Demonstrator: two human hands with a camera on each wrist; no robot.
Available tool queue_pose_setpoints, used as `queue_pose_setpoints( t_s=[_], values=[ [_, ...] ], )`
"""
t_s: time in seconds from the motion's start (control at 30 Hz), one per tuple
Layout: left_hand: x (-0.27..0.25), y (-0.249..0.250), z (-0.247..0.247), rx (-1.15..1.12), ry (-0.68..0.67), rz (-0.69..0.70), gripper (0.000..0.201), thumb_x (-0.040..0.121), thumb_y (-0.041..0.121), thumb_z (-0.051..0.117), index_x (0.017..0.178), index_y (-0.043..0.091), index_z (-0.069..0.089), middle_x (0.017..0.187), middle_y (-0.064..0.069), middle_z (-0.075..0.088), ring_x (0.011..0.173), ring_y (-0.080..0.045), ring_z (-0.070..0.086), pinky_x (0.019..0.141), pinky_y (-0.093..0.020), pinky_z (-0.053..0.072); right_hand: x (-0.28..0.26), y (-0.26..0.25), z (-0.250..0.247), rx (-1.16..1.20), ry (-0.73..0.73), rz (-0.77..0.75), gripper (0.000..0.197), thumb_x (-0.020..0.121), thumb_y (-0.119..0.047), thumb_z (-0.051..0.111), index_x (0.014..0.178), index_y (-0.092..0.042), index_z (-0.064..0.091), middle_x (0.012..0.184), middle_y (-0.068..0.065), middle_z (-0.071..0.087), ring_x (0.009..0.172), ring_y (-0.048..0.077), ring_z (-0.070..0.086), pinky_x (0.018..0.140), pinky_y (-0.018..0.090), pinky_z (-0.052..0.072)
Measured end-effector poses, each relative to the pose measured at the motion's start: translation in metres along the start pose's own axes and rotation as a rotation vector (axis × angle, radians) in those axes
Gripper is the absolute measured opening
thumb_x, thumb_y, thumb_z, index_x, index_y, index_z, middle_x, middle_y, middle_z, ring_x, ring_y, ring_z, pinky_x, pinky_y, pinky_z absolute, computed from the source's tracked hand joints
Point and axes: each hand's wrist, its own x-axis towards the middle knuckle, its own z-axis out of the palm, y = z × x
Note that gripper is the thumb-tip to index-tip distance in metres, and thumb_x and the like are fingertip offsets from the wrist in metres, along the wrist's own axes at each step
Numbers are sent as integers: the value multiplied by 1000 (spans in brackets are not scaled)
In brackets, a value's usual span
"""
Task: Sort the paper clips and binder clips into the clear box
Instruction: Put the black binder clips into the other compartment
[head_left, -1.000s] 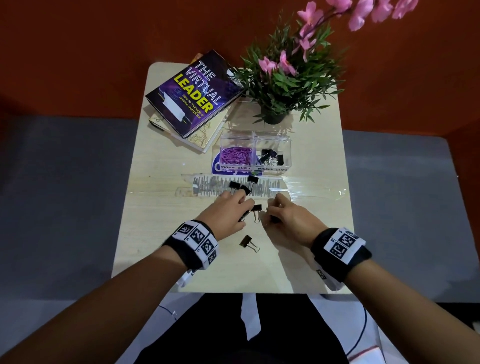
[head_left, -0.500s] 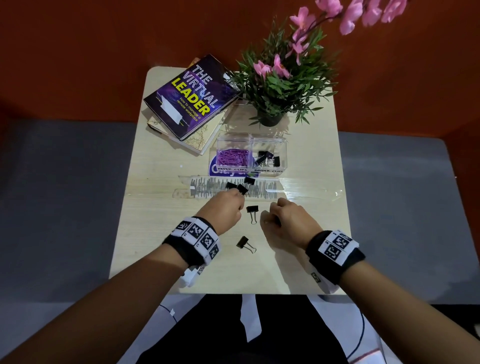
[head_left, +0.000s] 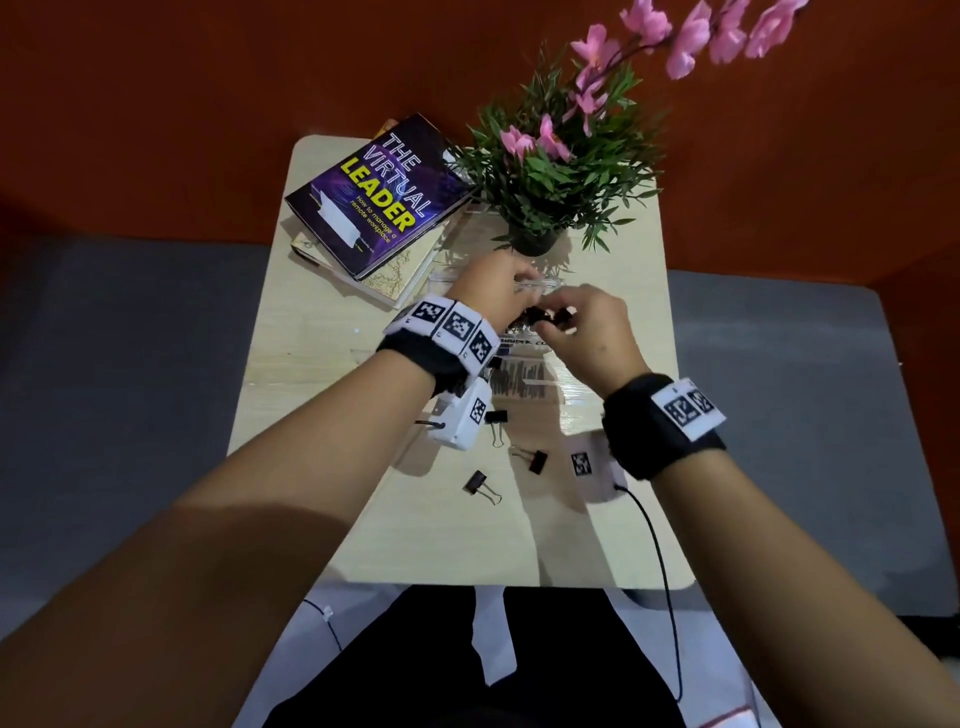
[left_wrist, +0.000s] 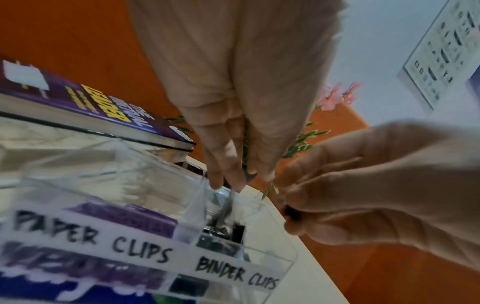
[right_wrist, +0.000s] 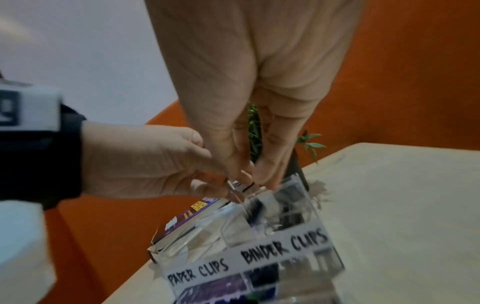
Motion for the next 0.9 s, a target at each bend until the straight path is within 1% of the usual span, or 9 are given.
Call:
queue_pose_setpoints(
  t_s=[0.07,0.17,0.23,0.3,0.43,0.6,0.73,0.8,0.9],
  values=[
    [-13,-9,-5,13,41,26,30,88,13,66,118,14,66,115,-7,70,95,-21,68,82,-30,55,7,-6,0,-86,-23,-28,27,79,-11,66,105,-14,68,102,14,63,83,30,65,80,40,55],
    [-42,-38,-7,126,79,80,21,87,9,66,107,15,71,105,-5,74,91,-19,68,89,-37,57,-12,-3,3,-200,-41,-79,24,81,-6,63,103,-14,68,105,10,61,80,22,61,72,33,53],
    [-64,-59,1,289,-31,83,24,87,11,65,110,16,69,113,-3,69,100,-20,65,92,-36,54,-41,11,14,-254,-172,-75,23,79,-4,63,98,-17,68,103,6,61,81,18,58,68,27,46],
    [-75,-77,13,393,-111,72,38,88,14,65,125,17,59,130,-3,58,117,-22,55,97,-36,50,-74,25,32,-275,-303,-30,20,80,-11,63,98,-18,66,100,5,58,83,24,61,64,28,43],
    [-74,-88,35,402,-70,-39,64,87,37,65,142,19,39,145,-3,40,132,-27,36,104,-45,43,-112,41,66,-258,-250,104,14,79,-28,64,90,-20,62,94,2,54,85,23,54,61,34,48],
    [-70,-82,54,313,10,-105,37,85,34,68,119,19,63,125,-4,51,119,-28,42,100,-44,44,-117,42,85,-221,-194,148,6,80,-1,58,80,-6,61,85,13,54,79,32,52,58,33,36],
    [-74,-83,56,234,84,-130,21,85,25,69,104,19,66,114,-6,55,111,-30,47,97,-41,44,-117,45,81,-124,-169,184,21,84,-2,54,68,-13,45,74,7,43,63,27,44,53,29,30],
    [-76,-86,55,205,98,-116,16,85,19,68,98,13,61,110,-9,55,104,-29,50,92,-40,45,-113,47,76,-27,-123,205,17,87,-8,53,71,-11,48,76,7,45,59,23,43,56,27,35],
    [-79,-87,53,167,78,-96,9,88,10,63,92,9,55,103,-10,57,97,-30,52,83,-40,47,-101,47,69,145,-56,262,9,91,-12,50,85,-16,55,90,7,58,63,9,52,59,6,38]
  ],
)
